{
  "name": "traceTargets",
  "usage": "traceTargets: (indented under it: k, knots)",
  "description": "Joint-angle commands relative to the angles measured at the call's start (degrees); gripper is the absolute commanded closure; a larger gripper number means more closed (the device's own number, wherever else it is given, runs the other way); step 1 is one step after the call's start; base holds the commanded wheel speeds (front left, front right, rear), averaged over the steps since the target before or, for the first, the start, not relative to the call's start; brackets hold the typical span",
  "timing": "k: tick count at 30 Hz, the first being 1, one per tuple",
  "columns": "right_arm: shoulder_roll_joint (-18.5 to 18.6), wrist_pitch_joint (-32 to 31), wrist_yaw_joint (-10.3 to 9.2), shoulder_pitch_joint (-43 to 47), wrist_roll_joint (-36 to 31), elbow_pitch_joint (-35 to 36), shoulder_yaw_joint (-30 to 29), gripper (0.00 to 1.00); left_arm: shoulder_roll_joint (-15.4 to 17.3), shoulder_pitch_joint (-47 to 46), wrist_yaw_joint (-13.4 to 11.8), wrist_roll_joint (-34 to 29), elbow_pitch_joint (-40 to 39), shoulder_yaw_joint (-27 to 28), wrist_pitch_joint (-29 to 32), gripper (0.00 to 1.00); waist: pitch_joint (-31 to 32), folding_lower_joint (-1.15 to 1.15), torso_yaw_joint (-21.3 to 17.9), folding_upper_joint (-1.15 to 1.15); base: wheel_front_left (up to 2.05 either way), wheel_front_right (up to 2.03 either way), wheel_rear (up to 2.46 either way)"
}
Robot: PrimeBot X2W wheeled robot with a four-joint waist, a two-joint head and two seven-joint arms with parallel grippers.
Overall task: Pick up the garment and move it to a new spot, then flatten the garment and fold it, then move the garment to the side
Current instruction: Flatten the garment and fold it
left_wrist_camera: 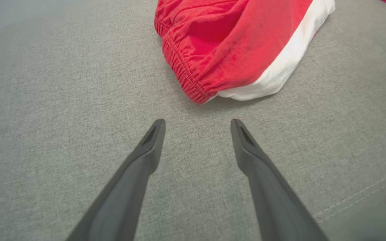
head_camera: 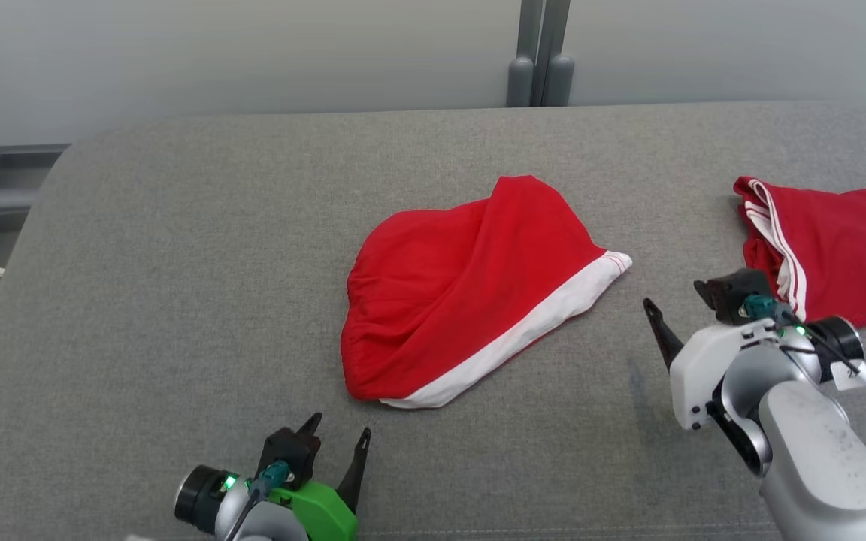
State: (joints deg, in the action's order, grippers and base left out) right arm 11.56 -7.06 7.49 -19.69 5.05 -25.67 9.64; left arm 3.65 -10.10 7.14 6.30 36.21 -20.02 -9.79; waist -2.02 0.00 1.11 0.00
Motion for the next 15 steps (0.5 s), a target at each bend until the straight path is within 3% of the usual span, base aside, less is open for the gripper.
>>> traceTargets:
  k: [1, 15]
  knots:
    - [0.4, -0.1, -0.01, -1.1, 0.4, -0.5, 0.2, 0.0, 0.1, -1.2, 0.3, -0.3, 0.4, -0.2, 0.0, 0.0, -2.1, 0.0, 0.5, 0.0, 0.0, 0.0, 0.0]
    - [5.2, 2.3, -0.02, -14.9, 2.0, -14.0, 4.5, 0.0, -0.4, -13.6, 0.4, 6.6, 8.5, -11.6, -2.6, 0.0, -9.1, 0.0, 3.1, 0.0, 0.0, 0.0, 0.0]
